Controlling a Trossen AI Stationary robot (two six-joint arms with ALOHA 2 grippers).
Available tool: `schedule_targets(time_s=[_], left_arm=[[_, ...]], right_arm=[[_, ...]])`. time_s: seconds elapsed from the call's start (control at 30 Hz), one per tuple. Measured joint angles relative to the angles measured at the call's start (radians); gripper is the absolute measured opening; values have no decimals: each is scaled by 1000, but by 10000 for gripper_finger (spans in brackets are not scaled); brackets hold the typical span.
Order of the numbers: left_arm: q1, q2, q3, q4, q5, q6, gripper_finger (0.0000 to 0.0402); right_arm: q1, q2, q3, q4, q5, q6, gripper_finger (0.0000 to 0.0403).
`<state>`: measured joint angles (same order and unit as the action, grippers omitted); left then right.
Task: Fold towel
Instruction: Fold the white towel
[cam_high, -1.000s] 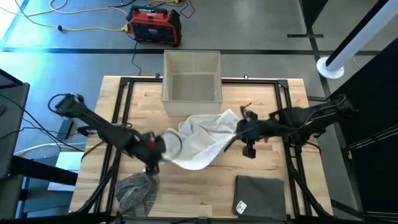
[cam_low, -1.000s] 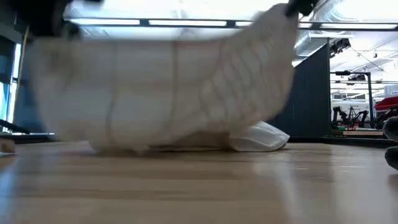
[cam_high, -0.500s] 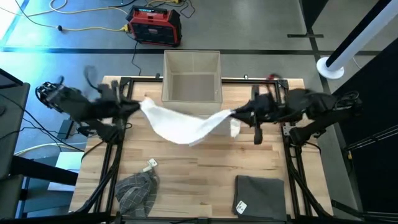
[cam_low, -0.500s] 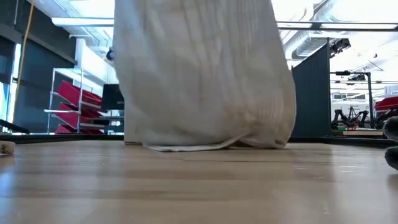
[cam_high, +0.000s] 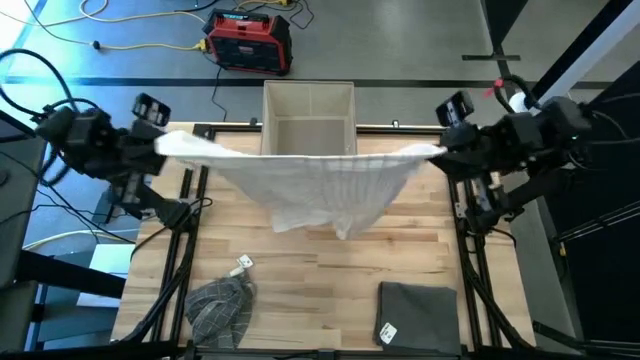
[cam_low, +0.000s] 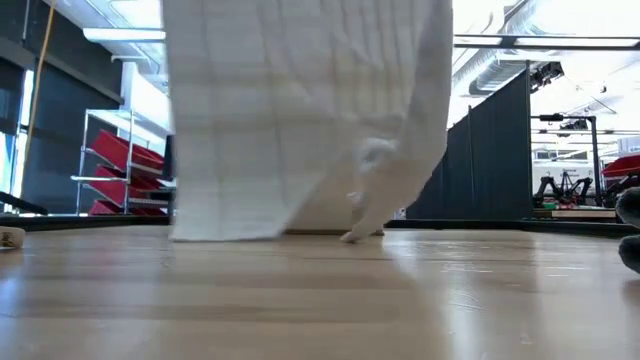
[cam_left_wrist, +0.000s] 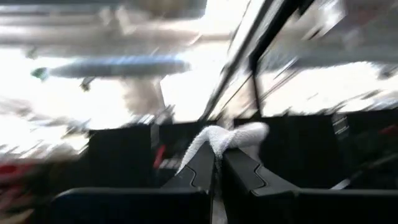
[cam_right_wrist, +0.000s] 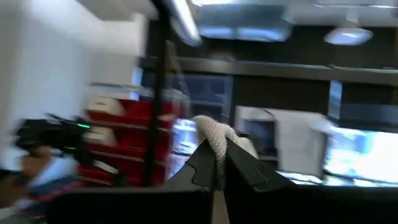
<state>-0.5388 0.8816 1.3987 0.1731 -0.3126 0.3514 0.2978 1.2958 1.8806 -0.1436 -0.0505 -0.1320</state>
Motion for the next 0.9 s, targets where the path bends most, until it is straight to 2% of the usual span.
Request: schedule_targets(time_s=[0.17,0.3,0.47,0.63,0.7,0.77,0.9], left_arm=[[0,22,0,119,134,-7,2],[0,50,0,189,182,-11,2],[0,96,1,250,263,-69,2],[-29,168,74,232,330,-85,2],[-49,196,123,189,333,-63,2],[-64,219,178,116,331,-22,2],[-71,240,249,-20,223,61,2]], right_arm=[[69,85,131,2,-16,-16,2],[137,155,232,-1,-33,-53,2],[237,218,334,-31,-31,-114,2],[342,266,392,-56,9,-166,2],[384,276,407,-59,60,-202,2],[433,278,415,-62,161,-268,2],[535,270,416,-31,495,-473,2]])
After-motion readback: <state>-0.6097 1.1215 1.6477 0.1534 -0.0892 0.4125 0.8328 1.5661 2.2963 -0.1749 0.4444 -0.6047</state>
